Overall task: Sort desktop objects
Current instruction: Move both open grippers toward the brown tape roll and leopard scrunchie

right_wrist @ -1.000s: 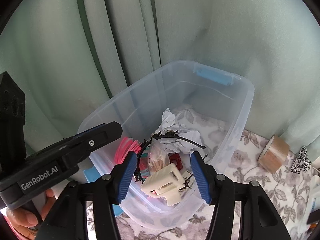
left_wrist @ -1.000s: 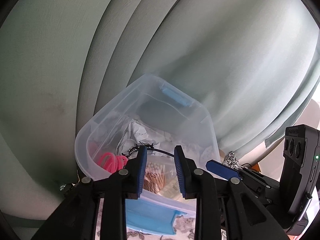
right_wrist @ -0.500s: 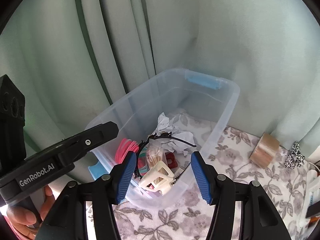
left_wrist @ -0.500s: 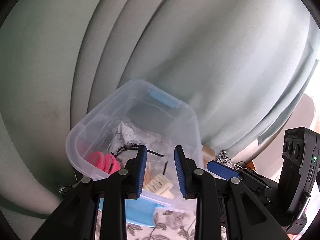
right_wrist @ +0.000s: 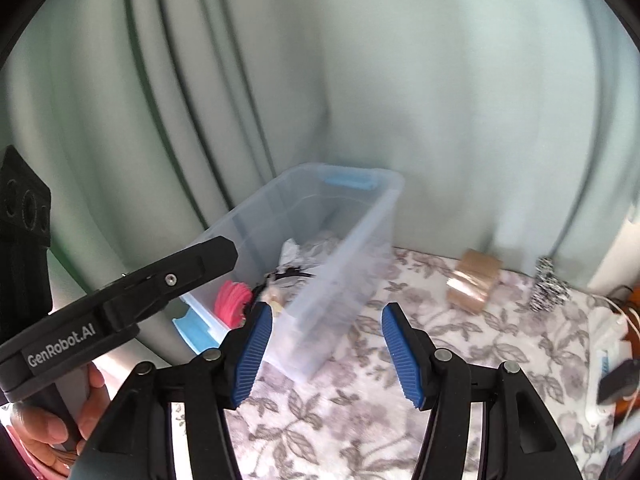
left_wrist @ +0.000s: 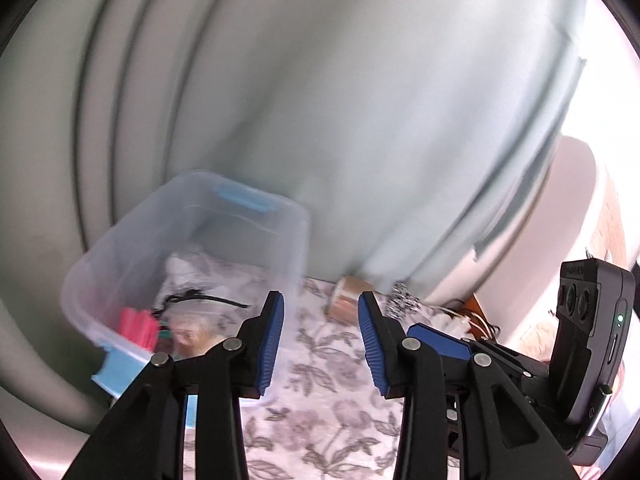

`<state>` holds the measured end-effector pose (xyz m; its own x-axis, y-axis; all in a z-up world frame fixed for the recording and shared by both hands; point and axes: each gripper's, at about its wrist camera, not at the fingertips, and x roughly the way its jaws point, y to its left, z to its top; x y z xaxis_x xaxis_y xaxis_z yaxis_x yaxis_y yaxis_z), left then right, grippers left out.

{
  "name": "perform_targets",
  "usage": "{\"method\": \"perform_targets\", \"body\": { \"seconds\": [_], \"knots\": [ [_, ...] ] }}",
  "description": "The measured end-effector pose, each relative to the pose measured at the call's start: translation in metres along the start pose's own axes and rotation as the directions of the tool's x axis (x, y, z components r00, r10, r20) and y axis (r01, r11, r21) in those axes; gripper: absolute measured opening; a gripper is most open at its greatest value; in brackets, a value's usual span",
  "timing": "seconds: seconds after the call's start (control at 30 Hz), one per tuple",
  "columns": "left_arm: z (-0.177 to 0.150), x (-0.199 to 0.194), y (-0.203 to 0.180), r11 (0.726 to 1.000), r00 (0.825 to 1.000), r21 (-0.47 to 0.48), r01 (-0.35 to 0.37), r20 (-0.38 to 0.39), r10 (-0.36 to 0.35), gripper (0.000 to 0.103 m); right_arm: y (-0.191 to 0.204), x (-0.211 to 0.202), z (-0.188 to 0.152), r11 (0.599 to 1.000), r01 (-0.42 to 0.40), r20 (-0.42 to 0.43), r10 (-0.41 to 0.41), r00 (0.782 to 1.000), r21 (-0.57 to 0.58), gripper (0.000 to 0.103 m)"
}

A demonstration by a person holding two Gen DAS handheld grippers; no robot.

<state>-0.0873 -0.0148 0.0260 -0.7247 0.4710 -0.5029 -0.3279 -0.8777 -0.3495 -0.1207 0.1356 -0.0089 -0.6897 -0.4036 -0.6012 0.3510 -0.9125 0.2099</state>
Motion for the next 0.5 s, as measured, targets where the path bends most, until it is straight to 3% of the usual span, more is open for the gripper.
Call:
{"method": "perform_targets", "body": {
  "seconds": [0.27, 0.5],
  "knots": [
    [-0.017, 0.047, -0.073, 0.994, 0.995, 0.099, 0.04, -0.09, -0.031, 0.049, -0.078, -0.026, -0.031, 0.992, 0.07, -0.001, -0.071, 0.997, 0.104, 0.063],
    [-0.049, 0.098, -0.111, 0.985, 0.98, 0.16, 0.065, -0.197, -0.032, 0.049, -0.163, -0.039, -0.072, 0.949, 0.175, -0.06, -0.165, 0.985, 0.262, 0.063]
  ]
}}
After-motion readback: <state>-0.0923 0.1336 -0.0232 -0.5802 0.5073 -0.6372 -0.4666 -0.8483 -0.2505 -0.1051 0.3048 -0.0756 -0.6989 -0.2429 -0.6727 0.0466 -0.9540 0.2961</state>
